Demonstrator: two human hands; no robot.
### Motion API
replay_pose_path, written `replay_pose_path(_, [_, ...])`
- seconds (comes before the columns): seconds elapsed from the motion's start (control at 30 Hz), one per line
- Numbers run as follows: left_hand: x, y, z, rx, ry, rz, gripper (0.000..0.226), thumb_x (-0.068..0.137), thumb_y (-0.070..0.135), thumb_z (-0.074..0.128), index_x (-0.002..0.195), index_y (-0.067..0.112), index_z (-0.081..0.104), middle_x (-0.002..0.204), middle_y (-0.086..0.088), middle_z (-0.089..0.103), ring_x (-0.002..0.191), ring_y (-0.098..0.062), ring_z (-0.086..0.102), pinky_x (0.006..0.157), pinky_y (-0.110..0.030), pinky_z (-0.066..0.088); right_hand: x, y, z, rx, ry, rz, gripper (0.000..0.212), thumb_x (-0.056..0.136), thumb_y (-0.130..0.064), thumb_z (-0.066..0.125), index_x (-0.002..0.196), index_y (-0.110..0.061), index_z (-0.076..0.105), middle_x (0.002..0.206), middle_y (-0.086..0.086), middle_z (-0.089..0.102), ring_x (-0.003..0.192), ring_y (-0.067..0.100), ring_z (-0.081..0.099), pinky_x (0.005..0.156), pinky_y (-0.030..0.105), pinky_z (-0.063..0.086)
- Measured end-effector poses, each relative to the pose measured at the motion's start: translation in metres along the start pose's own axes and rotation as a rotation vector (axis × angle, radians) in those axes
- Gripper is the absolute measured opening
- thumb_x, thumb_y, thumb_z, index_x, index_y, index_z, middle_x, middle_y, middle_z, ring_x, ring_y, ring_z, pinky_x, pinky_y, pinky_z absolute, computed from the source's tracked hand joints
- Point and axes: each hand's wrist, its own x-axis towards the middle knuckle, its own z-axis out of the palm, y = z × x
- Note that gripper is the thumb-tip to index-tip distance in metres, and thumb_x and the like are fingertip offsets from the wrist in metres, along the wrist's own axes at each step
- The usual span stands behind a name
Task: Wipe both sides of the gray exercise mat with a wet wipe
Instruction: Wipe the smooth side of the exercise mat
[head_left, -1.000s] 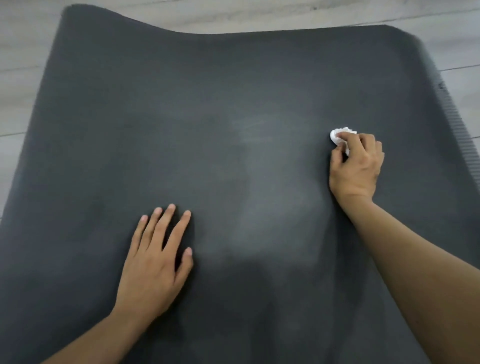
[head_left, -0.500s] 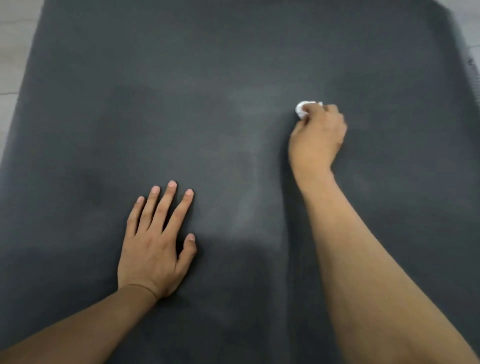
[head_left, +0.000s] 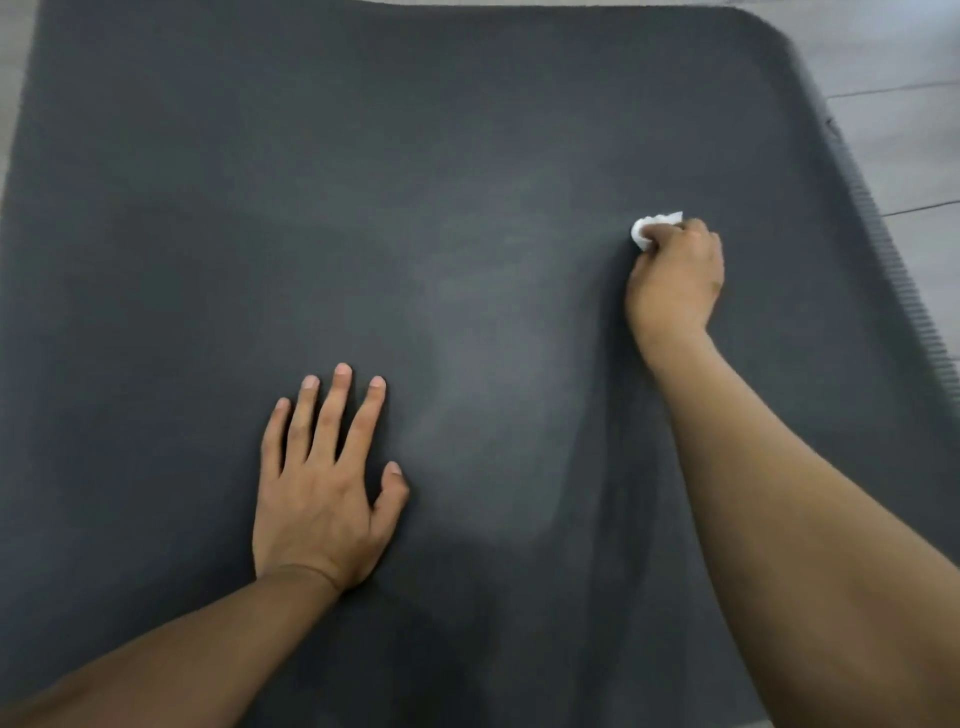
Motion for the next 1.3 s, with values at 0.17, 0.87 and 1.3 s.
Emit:
replay_pose_path(0.17, [0.001, -0.002, 0.001, -0.002, 0.004, -0.004, 0.073, 0.094, 0.049, 0.029, 0.161, 0.022, 0.028, 0.168, -0.009, 0.024, 0.155, -0.032, 0.020, 0.125, -0.053, 0.016, -0.094, -0.132, 0.035, 0.296, -0.061, -0.460, 0.025, 0.072, 0.000, 0.063, 0.087, -0.017, 0.073, 0.089, 0.009, 0.065, 0.075, 0.032, 0.056, 0.068, 0.036, 0.045])
replay_pose_path(0.87, [0.000, 0.000, 0.006, 0.007, 0.087, -0.016, 0.071, 0.093, 0.050, 0.028, 0.159, 0.023, 0.032, 0.167, -0.007, 0.028, 0.154, -0.031, 0.022, 0.126, -0.050, 0.015, -0.131, -0.105, 0.013, 0.115, -0.007, -0.758, 0.022, 0.078, -0.017, 0.056, 0.087, -0.026, 0.074, 0.088, 0.001, 0.063, 0.074, 0.025, 0.055, 0.062, 0.031, 0.028])
replay_pose_path(1.3, [0.000, 0.000, 0.007, -0.001, 0.110, -0.022, 0.070, 0.093, 0.050, 0.028, 0.158, 0.024, 0.033, 0.167, -0.006, 0.028, 0.154, -0.030, 0.022, 0.126, -0.050, 0.015, -0.148, -0.069, 0.003, 0.192, -0.068, -0.435, 0.033, 0.073, -0.010, 0.046, 0.094, -0.014, 0.072, 0.096, 0.010, 0.064, 0.083, 0.035, 0.056, 0.070, 0.038, 0.046])
